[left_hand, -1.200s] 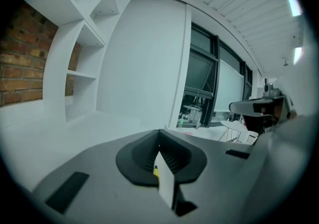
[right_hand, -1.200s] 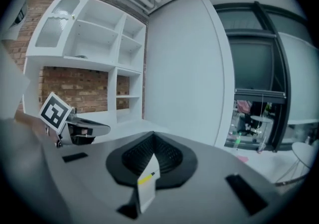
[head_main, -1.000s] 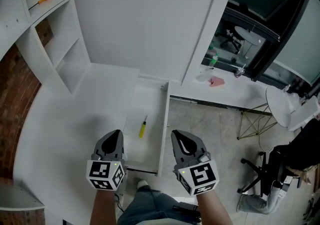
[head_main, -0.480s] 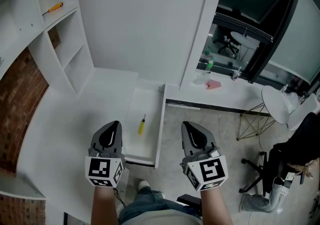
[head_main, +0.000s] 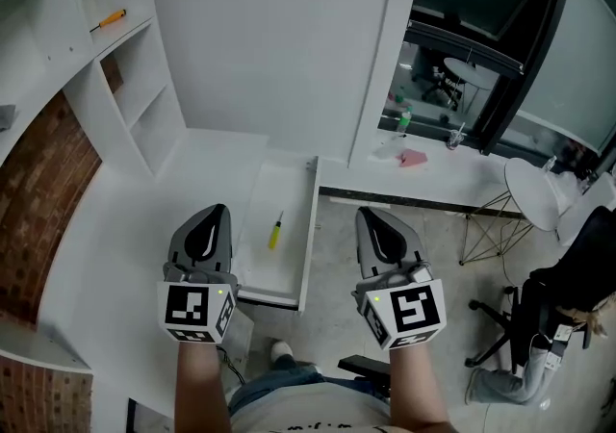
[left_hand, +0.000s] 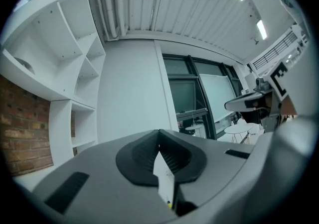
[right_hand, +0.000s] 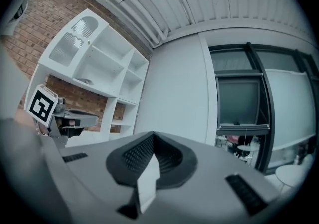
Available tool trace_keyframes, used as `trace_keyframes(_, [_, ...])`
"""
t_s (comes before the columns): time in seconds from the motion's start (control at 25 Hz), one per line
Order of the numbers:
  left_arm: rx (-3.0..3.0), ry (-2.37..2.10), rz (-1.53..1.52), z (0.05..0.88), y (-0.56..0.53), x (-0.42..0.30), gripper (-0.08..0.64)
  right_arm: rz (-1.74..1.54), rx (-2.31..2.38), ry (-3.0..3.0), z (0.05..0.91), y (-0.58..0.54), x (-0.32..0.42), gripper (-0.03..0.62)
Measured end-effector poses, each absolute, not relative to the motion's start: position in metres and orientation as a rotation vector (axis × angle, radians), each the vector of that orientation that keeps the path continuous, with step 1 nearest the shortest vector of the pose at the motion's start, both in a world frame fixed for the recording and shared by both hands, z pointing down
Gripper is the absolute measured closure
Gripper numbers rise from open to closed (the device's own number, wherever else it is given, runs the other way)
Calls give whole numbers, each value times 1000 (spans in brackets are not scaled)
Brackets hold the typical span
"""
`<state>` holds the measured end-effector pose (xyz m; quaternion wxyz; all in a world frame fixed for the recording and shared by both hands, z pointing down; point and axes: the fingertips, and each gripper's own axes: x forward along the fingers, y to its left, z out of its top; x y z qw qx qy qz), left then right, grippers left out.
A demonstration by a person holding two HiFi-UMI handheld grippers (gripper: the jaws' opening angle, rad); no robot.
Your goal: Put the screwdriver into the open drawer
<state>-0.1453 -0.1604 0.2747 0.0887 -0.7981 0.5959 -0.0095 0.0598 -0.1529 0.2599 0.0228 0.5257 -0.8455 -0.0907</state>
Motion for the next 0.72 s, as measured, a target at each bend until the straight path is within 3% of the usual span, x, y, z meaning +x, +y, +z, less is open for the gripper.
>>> trace_keyframes(0.72, [-2322,1712,67,234,-157,-136,548,-316,1744,-2572,226,-147,83,583])
